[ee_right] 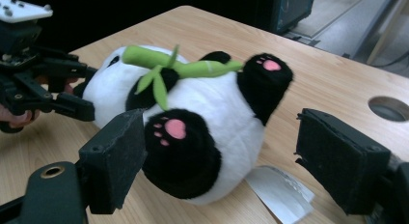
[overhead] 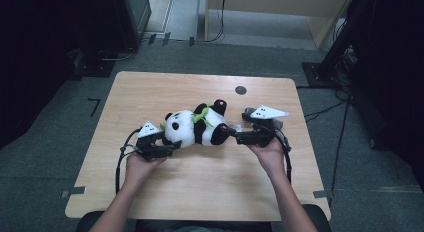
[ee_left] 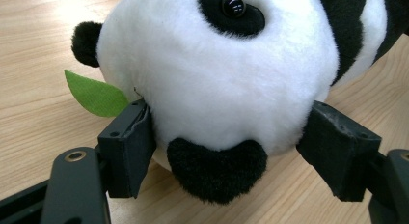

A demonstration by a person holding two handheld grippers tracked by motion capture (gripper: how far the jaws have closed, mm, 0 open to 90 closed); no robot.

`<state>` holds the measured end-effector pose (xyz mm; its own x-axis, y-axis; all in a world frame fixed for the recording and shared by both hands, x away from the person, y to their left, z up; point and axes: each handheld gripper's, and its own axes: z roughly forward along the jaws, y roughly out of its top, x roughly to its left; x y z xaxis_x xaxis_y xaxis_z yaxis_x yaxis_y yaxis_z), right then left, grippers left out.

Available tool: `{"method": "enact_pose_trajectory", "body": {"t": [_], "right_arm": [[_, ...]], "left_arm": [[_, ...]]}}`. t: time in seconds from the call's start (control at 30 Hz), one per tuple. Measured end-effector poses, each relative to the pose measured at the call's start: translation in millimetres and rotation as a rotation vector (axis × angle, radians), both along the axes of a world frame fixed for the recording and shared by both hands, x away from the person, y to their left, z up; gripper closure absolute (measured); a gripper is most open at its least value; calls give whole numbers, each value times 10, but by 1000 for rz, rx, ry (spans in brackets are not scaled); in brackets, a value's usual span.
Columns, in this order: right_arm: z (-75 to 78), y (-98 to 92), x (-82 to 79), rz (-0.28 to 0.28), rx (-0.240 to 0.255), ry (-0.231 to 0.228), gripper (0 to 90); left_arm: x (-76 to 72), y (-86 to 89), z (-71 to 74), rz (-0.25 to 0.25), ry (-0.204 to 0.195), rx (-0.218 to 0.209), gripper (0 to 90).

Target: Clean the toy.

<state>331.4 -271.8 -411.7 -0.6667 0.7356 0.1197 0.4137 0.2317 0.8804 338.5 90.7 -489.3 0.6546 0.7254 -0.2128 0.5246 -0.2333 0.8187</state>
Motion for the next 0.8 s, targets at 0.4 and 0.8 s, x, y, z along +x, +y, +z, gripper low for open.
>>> {"method": "enact_pose_trajectory", "body": {"t": [0.4,0.8], "right_arm": [[-304,374,-3,121,79,25,155],[-547,495,160,73,19,35,127]], "left_arm": [[-8,-8,-3,-1,-25,27,238],[18,6,-13,3,-6,-4,239]]}}
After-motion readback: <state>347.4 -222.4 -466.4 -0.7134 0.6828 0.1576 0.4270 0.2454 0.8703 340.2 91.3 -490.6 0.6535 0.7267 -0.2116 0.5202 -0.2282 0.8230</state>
